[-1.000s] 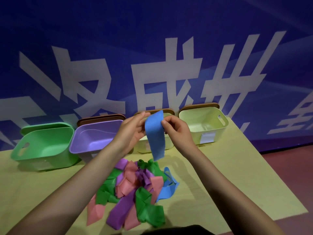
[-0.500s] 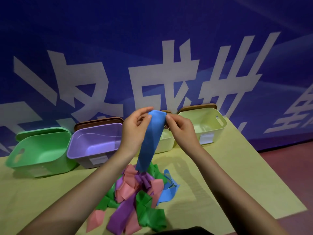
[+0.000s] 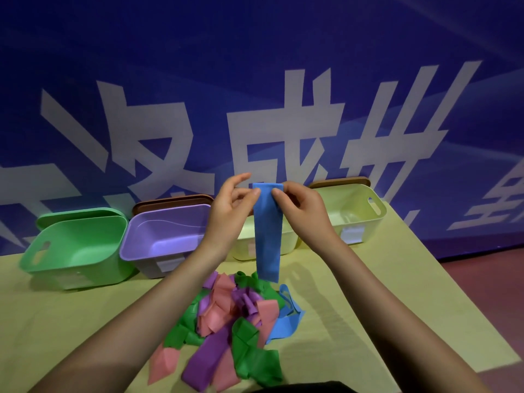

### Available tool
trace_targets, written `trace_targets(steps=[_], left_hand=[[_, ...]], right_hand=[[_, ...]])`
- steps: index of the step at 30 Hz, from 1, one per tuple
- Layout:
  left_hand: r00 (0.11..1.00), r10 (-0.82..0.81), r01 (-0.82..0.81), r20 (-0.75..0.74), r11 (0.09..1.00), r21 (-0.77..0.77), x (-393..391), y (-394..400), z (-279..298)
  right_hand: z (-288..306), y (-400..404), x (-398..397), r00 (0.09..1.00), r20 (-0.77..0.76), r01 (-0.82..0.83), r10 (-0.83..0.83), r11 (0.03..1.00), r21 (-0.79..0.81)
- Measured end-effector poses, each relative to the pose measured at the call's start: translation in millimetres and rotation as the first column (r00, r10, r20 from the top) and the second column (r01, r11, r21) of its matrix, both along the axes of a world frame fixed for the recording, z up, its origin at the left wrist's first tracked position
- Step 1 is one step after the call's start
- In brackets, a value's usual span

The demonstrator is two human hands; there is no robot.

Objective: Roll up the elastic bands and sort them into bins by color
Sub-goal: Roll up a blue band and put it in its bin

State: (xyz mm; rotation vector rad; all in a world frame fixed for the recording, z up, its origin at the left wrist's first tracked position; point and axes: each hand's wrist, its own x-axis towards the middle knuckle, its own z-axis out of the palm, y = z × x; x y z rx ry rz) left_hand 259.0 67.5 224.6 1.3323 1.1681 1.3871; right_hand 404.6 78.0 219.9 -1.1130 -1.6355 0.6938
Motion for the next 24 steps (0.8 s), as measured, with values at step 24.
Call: trace_targets(steps=[24], left_hand=[[0.813,0.324,-0.166,0.484,0.925,-0.342,-63,47,-24]], right_hand=[[-102,-22,-16,0.956,-0.253,-0.26,0.146,0.822,-0.507]])
